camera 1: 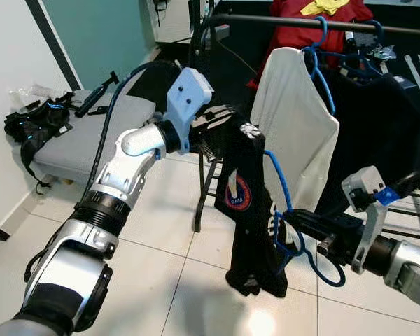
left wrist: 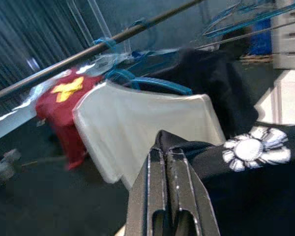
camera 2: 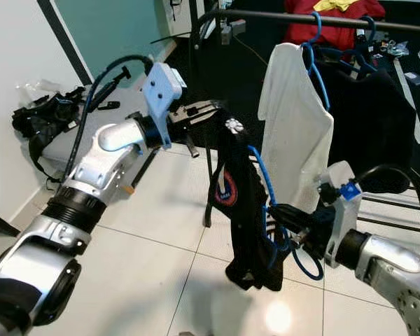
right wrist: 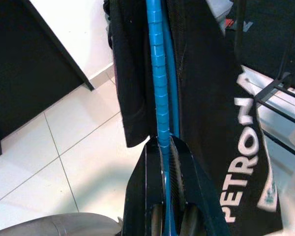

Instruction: Hang hanger

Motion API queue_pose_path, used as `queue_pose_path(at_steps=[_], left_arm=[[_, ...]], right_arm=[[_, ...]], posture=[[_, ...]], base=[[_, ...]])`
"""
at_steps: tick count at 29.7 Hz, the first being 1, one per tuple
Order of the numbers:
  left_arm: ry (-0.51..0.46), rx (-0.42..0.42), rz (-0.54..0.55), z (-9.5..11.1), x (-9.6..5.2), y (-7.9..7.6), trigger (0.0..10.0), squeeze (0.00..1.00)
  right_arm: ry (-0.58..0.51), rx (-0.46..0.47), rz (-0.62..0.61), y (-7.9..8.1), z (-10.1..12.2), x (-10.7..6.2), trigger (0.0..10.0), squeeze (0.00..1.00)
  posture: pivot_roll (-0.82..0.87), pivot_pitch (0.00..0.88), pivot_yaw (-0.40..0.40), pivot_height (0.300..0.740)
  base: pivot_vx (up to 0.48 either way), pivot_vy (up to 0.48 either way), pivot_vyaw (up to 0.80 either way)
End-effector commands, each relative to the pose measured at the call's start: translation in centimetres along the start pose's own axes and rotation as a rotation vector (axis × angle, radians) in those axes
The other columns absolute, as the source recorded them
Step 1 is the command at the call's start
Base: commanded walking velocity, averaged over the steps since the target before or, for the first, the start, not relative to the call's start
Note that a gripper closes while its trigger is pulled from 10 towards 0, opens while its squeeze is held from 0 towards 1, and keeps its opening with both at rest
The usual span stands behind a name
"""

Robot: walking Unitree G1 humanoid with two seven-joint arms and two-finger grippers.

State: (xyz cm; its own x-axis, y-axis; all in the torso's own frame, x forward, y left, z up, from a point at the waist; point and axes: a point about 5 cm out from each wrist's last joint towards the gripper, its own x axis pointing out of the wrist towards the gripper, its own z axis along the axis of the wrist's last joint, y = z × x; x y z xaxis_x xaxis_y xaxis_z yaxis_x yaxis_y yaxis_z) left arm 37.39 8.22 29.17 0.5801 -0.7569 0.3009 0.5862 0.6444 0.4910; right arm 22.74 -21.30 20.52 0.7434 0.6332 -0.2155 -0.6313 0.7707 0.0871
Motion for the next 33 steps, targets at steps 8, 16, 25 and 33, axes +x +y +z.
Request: queue_pose_path(at_steps=[8,16,25,33], left_arm=[[-0.038,-0.012,0.354,0.7,-2.4,5.2,10.0,0.0],[-0.11,-0.054,0.287,1.0,-1.3,4.0,10.0,0.0],[-0.638,-0.453,-0.283,8.2,-0.8,-2.2,10.0,0.0],[-0.645,-0.492,-0.529,8.5,-1.3,-5.2,10.0,0.0]], right_arm=[[0.041,0.024,0.01,0.2,-0.9,-0.2,0.0,0.0],[0.039,0.028,0.009,0.2,-0.9,-0.1,0.0,0.0],[0.068,0.093,-0.097,-1.1,-1.9,0.7,0.0,0.0],[0.021,0.108,-0.098,-0.8,-1.6,2.0,0.0,0.0]], posture=[[-0.15,0.206,0.099,0.74],[-0.15,0.204,0.098,0.74],[-0.14,0.197,0.101,0.74],[-0.15,0.191,0.102,0.74]], base=[[0.0,0.0,0.0],[0.0,0.0,0.0],[0.0,0.0,0.0],[0.0,0.0,0.0]])
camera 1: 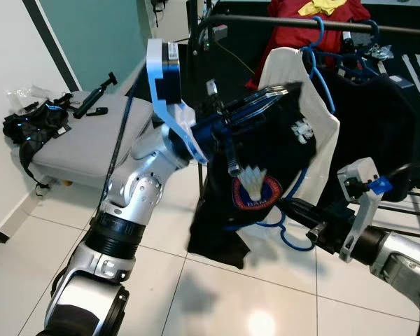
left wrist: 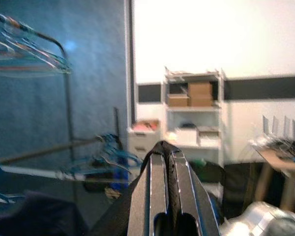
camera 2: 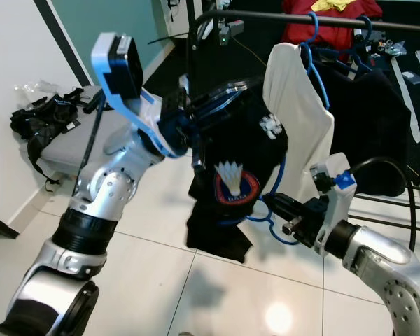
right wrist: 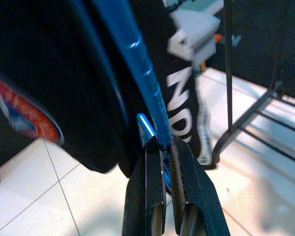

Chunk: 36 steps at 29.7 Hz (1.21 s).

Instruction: Hang hanger

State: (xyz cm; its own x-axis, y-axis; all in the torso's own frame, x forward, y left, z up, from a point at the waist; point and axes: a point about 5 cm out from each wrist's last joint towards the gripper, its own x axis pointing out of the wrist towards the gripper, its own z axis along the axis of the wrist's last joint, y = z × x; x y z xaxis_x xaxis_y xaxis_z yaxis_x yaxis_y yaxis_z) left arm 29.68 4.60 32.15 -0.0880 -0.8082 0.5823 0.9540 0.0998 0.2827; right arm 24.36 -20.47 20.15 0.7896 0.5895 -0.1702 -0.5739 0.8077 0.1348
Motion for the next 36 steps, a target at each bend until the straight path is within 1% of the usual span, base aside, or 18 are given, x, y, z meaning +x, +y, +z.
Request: queue_pose_path(at_steps=[1,2,3,5,6,8,9,10,11,13,17,20,23,30,31,33,34,36], left_arm=[[0.015,0.025,-0.087,0.1,0.1,-0.8,10.0,0.0],[0.015,0.025,-0.087,0.1,0.1,-0.8,10.0,0.0],[0.117,0.061,-0.09,-1.3,-0.4,-0.7,10.0,0.0],[0.117,0.061,-0.09,-1.3,-0.4,-0.7,10.0,0.0],[0.226,0.106,-0.084,-2.8,-1.0,-0.6,10.0,0.0],[0.226,0.106,-0.084,-2.8,-1.0,-0.6,10.0,0.0],[0.332,0.167,-0.061,-4.1,-1.5,-0.2,10.0,0.0],[0.332,0.167,-0.061,-4.1,-1.5,-0.2,10.0,0.0],[0.414,0.221,-0.009,-4.9,-1.9,0.3,10.0,0.0],[0.456,0.264,0.051,-5.3,-2.1,0.9,10.0,0.0],[0.456,0.264,0.051,-5.3,-2.1,0.9,10.0,0.0],[0.472,0.29,0.094,-5.4,-2.2,1.4,10.0,0.0],[0.462,0.335,0.201,-4.5,-2.3,2.5,10.0,0.0],[0.458,0.369,0.261,-3.5,-2.8,3.4,10.0,0.0],[0.482,0.41,0.316,-2.8,-3.7,4.4,10.0,0.0],[0.482,0.41,0.316,-2.8,-3.7,4.4,10.0,0.0],[0.535,0.472,0.419,-1.9,-5.1,5.9,10.0,0.0],[0.535,0.472,0.419,-1.9,-5.1,5.9,10.0,0.0]], right_arm=[[0.048,0.046,-0.036,-0.3,-1.3,0.5,0.0,0.0],[0.048,0.046,-0.036,-0.3,-1.3,0.5,0.0,0.0],[0.026,0.045,-0.009,0.1,-1.1,0.7,0.0,0.0],[0.026,0.045,-0.009,0.1,-1.1,0.7,0.0,0.0],[0.01,0.04,0.02,0.5,-0.8,0.8,0.0,0.0],[0.01,0.04,0.02,0.5,-0.8,0.8,0.0,0.0],[-0.004,0.035,0.051,0.9,-0.6,0.8,0.0,0.0],[-0.004,0.035,0.051,0.9,-0.6,0.8,0.0,0.0],[-0.01,0.033,0.076,1.3,-0.5,0.8,0.0,0.0],[-0.015,0.032,0.087,1.5,-0.4,0.8,0.0,0.0],[-0.015,0.032,0.087,1.5,-0.4,0.8,0.0,0.0],[-0.017,0.031,0.09,1.6,-0.4,0.8,0.0,0.0],[-0.029,0.033,0.078,1.5,-0.2,0.8,0.0,0.0],[-0.044,0.035,0.049,1.2,-0.1,0.8,0.0,0.0],[-0.059,0.038,0.02,0.8,0.1,0.7,0.0,0.0],[-0.059,0.038,0.02,0.8,0.1,0.7,0.0,0.0],[-0.081,0.041,-0.009,0.3,0.4,0.6,0.0,0.0],[-0.081,0.041,-0.009,0.3,0.4,0.6,0.0,0.0]], posture=[[-0.15,0.192,0.103,0.74],[-0.15,0.192,0.103,0.74],[-0.14,0.193,0.102,0.74],[-0.14,0.193,0.102,0.74],[-0.14,0.195,0.102,0.74],[-0.14,0.195,0.102,0.74],[-0.14,0.195,0.102,0.74],[-0.14,0.195,0.102,0.74],[-0.14,0.201,0.099,0.74],[-0.15,0.202,0.1,0.74],[-0.15,0.202,0.1,0.74],[-0.15,0.202,0.1,0.74],[-0.15,0.204,0.104,0.74],[-0.15,0.206,0.106,0.74],[-0.15,0.207,0.106,0.74],[-0.15,0.207,0.106,0.74],[-0.15,0.207,0.107,0.74],[-0.15,0.207,0.107,0.74]], base=[[0.0,0.0,0.0],[0.0,0.0,0.0],[0.0,0.0,0.0],[0.0,0.0,0.0],[0.0,0.0,0.0],[0.0,0.0,0.0],[0.0,0.0,0.0],[0.0,0.0,0.0],[0.0,0.0,0.0],[0.0,0.0,0.0],[0.0,0.0,0.0],[0.0,0.0,0.0],[0.0,0.0,0.0],[0.0,0.0,0.0],[0.0,0.0,0.0],[0.0,0.0,0.0],[0.0,0.0,0.0],[0.0,0.0,0.0]])
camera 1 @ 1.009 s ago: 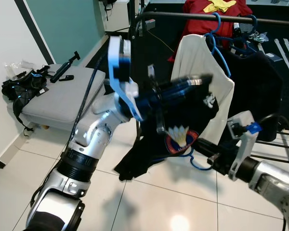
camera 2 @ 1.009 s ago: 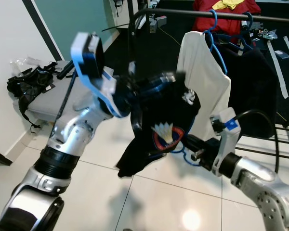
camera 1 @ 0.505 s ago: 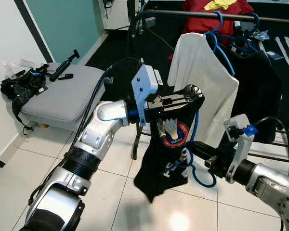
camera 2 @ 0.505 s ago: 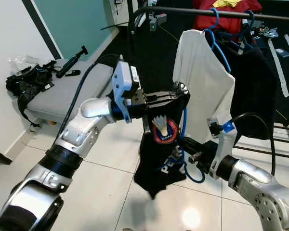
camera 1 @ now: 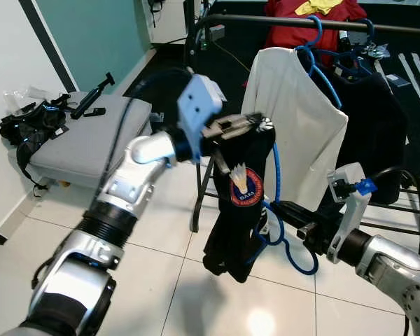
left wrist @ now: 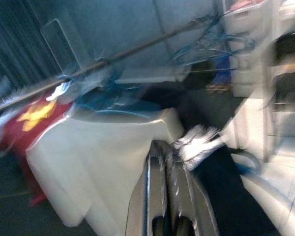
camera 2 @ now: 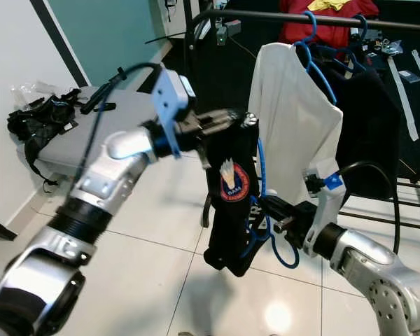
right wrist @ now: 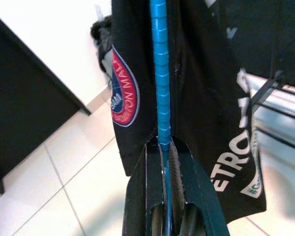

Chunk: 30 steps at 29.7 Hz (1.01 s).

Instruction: Hang hanger

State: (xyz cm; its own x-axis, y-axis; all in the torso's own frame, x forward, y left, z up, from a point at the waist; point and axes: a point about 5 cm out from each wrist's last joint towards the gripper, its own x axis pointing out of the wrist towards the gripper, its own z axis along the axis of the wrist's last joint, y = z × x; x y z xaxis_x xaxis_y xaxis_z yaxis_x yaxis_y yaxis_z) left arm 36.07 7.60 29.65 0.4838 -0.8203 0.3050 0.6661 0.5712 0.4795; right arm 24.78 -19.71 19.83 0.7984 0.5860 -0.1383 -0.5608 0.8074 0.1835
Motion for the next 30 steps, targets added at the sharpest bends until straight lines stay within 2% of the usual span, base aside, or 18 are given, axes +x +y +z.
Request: queue_pose_path(at_steps=[1,2,3,11,12,16,17,18,19,20,21,22,23,26,27,28,29,30], left_arm=[[0.09,0.047,0.135,-1.0,-1.3,2.3,10.0,0.0],[0.151,0.065,0.227,-1.7,-2.1,3.6,10.0,0.0],[0.185,0.071,0.276,-2.2,-2.6,4.2,10.0,0.0],[0.221,0.037,0.286,-3.5,-2.9,3.6,10.0,0.0],[0.213,0.018,0.286,-3.6,-2.9,3.4,10.0,1.0],[0.193,-0.008,0.277,-3.6,-2.7,3.1,10.0,1.0],[0.159,-0.033,0.26,-3.4,-2.4,2.8,10.0,1.0],[0.078,-0.092,0.213,-2.7,-2.0,2.3,10.0,1.0],[0.078,-0.092,0.213,-2.7,-2.0,2.3,10.0,1.0],[0.019,-0.129,0.178,-2.1,-1.9,2.0,10.0,1.0],[-0.058,-0.179,0.161,-1.3,-1.7,2.0,10.0,0.0],[-0.058,-0.179,0.161,-1.3,-1.7,2.0,10.0,0.0],[-0.141,-0.253,0.152,-0.3,-1.9,2.2,10.0,0.0],[-0.199,-0.31,0.136,0.4,-2.1,2.3,10.0,0.0],[-0.235,-0.359,0.088,0.6,-2.2,1.5,10.0,0.0],[-0.235,-0.359,0.088,0.6,-2.2,1.5,10.0,0.0],[-0.244,-0.39,0.049,0.6,-2.2,0.6,10.0,0.0],[-0.233,-0.429,0.023,0.0,-1.9,-1.3,10.0,0.0]], right_arm=[[-0.075,-0.004,-0.03,-0.4,1.0,-0.4,0.0,0.0],[-0.104,0.0,-0.046,-0.6,1.4,-0.6,0.0,0.0],[-0.121,0.002,-0.053,-0.8,1.7,-0.7,0.0,0.0],[-0.173,0.006,-0.047,-0.8,2.5,-0.8,0.0,0.0],[-0.182,0.007,-0.044,-0.7,2.6,-0.8,0.0,0.0],[-0.189,0.008,-0.042,-0.7,2.8,-0.8,0.0,0.0],[-0.196,0.009,-0.042,-0.7,2.9,-0.8,0.0,0.0],[-0.197,0.011,-0.043,-0.6,2.9,-0.7,0.0,0.0],[-0.197,0.011,-0.043,-0.6,2.9,-0.7,0.0,0.0],[-0.196,0.011,-0.043,-0.6,2.9,-0.7,0.0,0.0],[-0.195,0.013,-0.047,-0.6,2.8,-0.6,0.0,0.0],[-0.195,0.013,-0.047,-0.6,2.8,-0.6,0.0,0.0],[-0.2,0.015,-0.052,-0.7,2.8,-0.6,0.0,0.0],[-0.207,0.019,-0.055,-0.7,2.9,-0.6,0.0,0.0],[-0.225,0.031,-0.035,-0.5,3.0,-0.5,0.0,0.0],[-0.225,0.031,-0.035,-0.5,3.0,-0.5,0.0,0.0],[-0.236,0.042,-0.006,-0.2,3.2,-0.5,0.0,0.0],[-0.235,0.05,0.035,0.4,3.0,-0.2,0.0,0.0]], posture=[[-0.14,0.207,0.108,0.74],[-0.14,0.208,0.108,0.74],[-0.14,0.208,0.107,0.74],[-0.14,0.21,0.103,0.74],[-0.14,0.21,0.103,0.74],[-0.14,0.21,0.102,0.74],[-0.14,0.211,0.102,0.74],[-0.14,0.211,0.102,0.74],[-0.14,0.211,0.102,0.74],[-0.14,0.211,0.102,0.74],[-0.14,0.211,0.103,0.74],[-0.14,0.211,0.103,0.74],[-0.14,0.211,0.104,0.74],[-0.14,0.211,0.106,0.74],[-0.13,0.211,0.107,0.74],[-0.13,0.211,0.107,0.74],[-0.13,0.211,0.107,0.74],[-0.13,0.21,0.105,0.74]], base=[[0.0,0.0,0.0],[0.0,0.0,0.0],[0.0,0.0,0.0],[0.0,0.0,0.0],[0.0,0.0,0.0],[0.0,0.0,0.0],[0.0,0.0,0.0],[0.0,0.0,0.0],[0.0,0.0,0.0],[0.0,0.0,0.0],[0.0,0.0,0.0],[0.0,0.0,0.0],[0.0,0.0,0.0],[0.0,0.0,0.0],[0.0,0.0,0.0],[0.0,0.0,0.0],[0.0,0.0,0.0],[0.0,0.0,0.0]])
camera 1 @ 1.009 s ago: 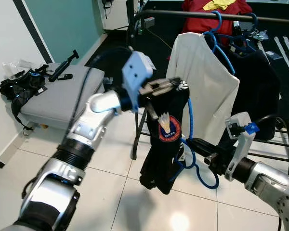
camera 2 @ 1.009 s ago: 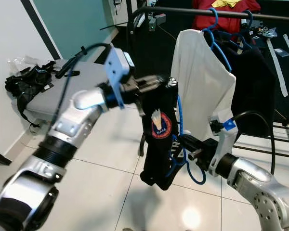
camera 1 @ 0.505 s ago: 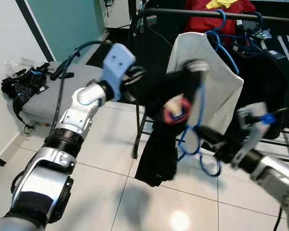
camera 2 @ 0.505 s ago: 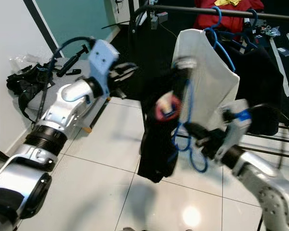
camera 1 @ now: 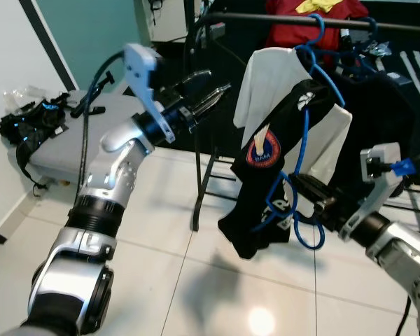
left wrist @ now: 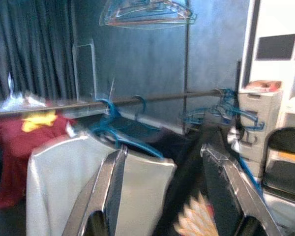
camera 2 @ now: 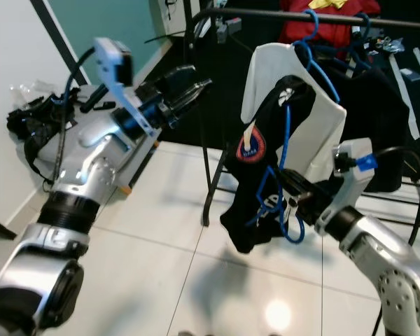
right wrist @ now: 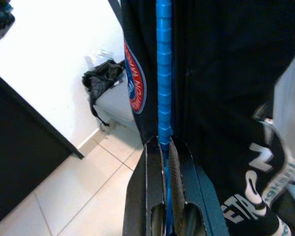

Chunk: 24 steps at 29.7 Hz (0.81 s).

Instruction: Hang hanger

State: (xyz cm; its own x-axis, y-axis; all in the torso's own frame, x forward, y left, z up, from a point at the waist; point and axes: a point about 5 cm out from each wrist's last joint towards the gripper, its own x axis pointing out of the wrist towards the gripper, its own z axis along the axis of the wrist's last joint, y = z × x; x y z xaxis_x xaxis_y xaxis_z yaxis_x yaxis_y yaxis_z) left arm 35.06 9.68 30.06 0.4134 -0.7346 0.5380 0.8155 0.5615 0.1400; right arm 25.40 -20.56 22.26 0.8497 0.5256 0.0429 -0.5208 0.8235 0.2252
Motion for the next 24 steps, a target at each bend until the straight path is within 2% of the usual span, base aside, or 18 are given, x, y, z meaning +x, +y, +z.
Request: queue_pose_path(at_steps=[1,2,3,5,6,7,8,9,10,11,13,14,17,19,20,21,24], left_arm=[[0.027,-0.065,-0.035,-1.5,-0.3,-1.6,10.0,0.0],[0.032,-0.105,-0.039,-2.4,-0.2,-2.9,10.0,0.0],[0.032,-0.105,-0.039,-2.4,-0.2,-2.9,10.0,0.0],[0.05,-0.135,-0.074,-3.7,0.0,-5.7,10.0,0.0],[0.05,-0.135,-0.074,-3.7,0.0,-5.7,10.0,0.0],[0.068,-0.124,-0.104,-4.2,0.1,-6.8,10.0,0.0],[0.068,-0.124,-0.104,-4.2,0.1,-6.8,10.0,0.0],[0.096,-0.096,-0.129,-4.8,0.2,-7.8,10.0,0.0],[0.096,-0.096,-0.129,-4.8,0.2,-7.8,10.0,0.0],[0.123,-0.071,-0.143,-5.3,0.3,-8.5,10.0,0.0],[0.145,-0.044,-0.132,-5.7,0.4,-9.0,10.0,0.0],[0.15,-0.017,-0.097,-5.8,0.7,-9.1,10.0,0.0],[0.144,-0.008,-0.061,-5.7,0.9,-9.0,10.0,0.0],[0.125,0.028,0.014,-5.3,1.2,-8.3,10.0,0.0],[0.125,0.028,0.014,-5.3,1.2,-8.3,10.0,0.0],[0.12,0.065,0.071,-4.9,1.2,-7.5,10.0,0.0],[0.117,0.096,0.118,-4.4,1.0,-6.6,10.0,0.0]], right_arm=[[-0.039,0.014,0.075,1.0,0.4,0.2,0.0,0.0],[-0.035,0.02,0.101,1.5,0.2,0.4,0.0,0.0],[-0.035,0.02,0.101,1.5,0.2,0.4,0.0,0.0],[-0.027,0.023,0.112,1.7,-0.1,0.7,0.0,0.0],[-0.027,0.023,0.112,1.7,-0.1,0.7,0.0,0.0],[-0.027,0.025,0.109,1.7,-0.1,0.9,0.0,0.0],[-0.027,0.025,0.109,1.7,-0.1,0.9,0.0,0.0],[-0.027,0.026,0.107,1.6,-0.1,1.0,0.0,0.0],[-0.027,0.026,0.107,1.6,-0.1,1.0,0.0,0.0],[-0.027,0.028,0.109,1.7,-0.1,1.2,0.0,0.0],[-0.028,0.033,0.119,1.9,-0.2,1.5,0.0,0.0],[-0.026,0.04,0.139,2.3,-0.3,1.7,0.0,0.0],[-0.023,0.045,0.156,2.6,-0.4,1.8,0.0,0.0],[-0.014,0.054,0.184,3.1,-0.7,1.9,0.0,0.0],[-0.014,0.054,0.184,3.1,-0.7,1.9,0.0,0.0],[-0.004,0.057,0.2,3.4,-1.0,1.8,0.0,0.0],[0.003,0.059,0.206,3.5,-1.1,1.8,0.0,0.0]], posture=[[-0.13,0.21,0.105,0.74],[-0.13,0.21,0.104,0.74],[-0.13,0.21,0.104,0.74],[-0.14,0.208,0.1,0.74],[-0.14,0.208,0.1,0.74],[-0.13,0.207,0.098,0.74],[-0.13,0.207,0.098,0.74],[-0.13,0.204,0.096,0.74],[-0.13,0.204,0.096,0.74],[-0.13,0.201,0.096,0.74],[-0.13,0.2,0.096,0.74],[-0.13,0.198,0.096,0.74],[-0.13,0.198,0.096,0.74],[-0.13,0.199,0.097,0.74],[-0.13,0.199,0.097,0.74],[-0.13,0.201,0.098,0.74],[-0.13,0.202,0.098,0.74]], base=[[0.0,0.0,0.0],[0.0,0.0,0.0],[0.0,0.0,0.0],[0.0,0.0,0.0],[0.0,0.0,0.0],[0.0,0.0,0.0],[0.0,0.0,0.0],[0.0,0.0,0.0],[0.0,0.0,0.0],[0.0,0.0,0.0],[0.0,0.0,0.0],[0.0,0.0,0.0],[0.0,0.0,0.0],[0.0,0.0,0.0],[0.0,0.0,0.0],[0.0,0.0,0.0],[0.0,0.0,0.0]])
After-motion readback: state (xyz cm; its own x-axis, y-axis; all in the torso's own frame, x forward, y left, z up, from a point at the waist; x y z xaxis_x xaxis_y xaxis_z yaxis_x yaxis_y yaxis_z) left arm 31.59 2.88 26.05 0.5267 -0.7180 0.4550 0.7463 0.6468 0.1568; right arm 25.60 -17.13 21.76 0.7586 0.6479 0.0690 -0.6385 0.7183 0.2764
